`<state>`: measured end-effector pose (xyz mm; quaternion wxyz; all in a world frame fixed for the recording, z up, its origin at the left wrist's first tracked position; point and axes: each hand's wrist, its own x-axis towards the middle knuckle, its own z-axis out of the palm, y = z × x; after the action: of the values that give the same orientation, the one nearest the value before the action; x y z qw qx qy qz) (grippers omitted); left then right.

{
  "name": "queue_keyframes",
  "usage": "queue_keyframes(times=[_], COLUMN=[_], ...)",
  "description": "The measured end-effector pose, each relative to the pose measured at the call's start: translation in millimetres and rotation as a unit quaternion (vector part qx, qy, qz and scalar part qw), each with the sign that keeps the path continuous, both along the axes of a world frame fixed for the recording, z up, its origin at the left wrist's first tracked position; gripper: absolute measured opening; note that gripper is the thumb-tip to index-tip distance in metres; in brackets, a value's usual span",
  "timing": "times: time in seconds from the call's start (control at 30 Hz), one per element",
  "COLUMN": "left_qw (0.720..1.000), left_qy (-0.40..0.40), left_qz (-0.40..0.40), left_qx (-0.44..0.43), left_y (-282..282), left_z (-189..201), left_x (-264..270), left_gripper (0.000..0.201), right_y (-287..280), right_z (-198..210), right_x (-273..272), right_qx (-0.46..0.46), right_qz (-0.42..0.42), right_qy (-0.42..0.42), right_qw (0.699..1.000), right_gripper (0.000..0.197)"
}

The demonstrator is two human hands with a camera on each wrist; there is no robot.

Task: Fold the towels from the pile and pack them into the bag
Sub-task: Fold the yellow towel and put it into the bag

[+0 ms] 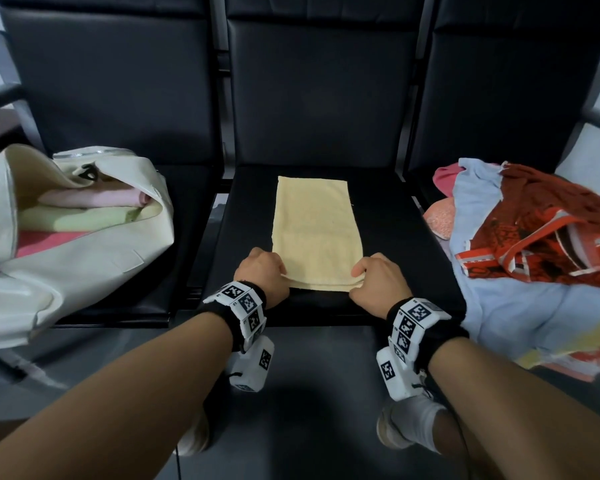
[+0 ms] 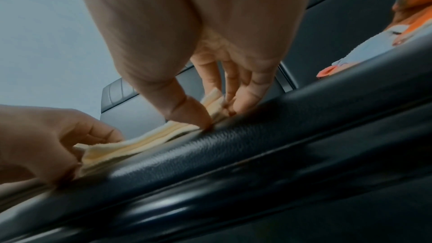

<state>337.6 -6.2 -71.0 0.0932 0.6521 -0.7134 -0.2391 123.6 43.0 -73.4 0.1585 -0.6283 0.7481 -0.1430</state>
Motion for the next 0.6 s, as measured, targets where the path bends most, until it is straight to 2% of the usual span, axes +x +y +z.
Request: queue_keyframes(times=[0.13,0.3,0.4,0.53,0.6], left_qw=[0.998,0.994,0.996,0.999,1.000], left_qy=[-0.051,-0.091,-0.077,-0.037,-0.009], left_qz=[-0.045,-0.056,-0.035,-0.019,0.000], left_qx=[-0.004,-0.037,-0.034,-0.026,-0.030], left_y=[0,6,10,16,18], left_z=[0,6,9,9,9], left_x=[3,3,5,8,10], left_gripper=[0.037,0.028,0.025,0.036,0.035], right_y=[1,2,6,10,11], right_z=[6,10,10,7,6], right_x=[-4,-1,-1,-8,-11], right_qx=[0.021,0.020,0.010,0.008,-0.009], right_qz=[0.022,0.007,0.014,0.028,0.028], right_qy=[0.015,0.006,0.012,-0.005,-0.026], right_qw=[0.999,1.000,1.000,1.000,0.999], right_gripper=[0.039,0.033,0.022,0.016,0.012])
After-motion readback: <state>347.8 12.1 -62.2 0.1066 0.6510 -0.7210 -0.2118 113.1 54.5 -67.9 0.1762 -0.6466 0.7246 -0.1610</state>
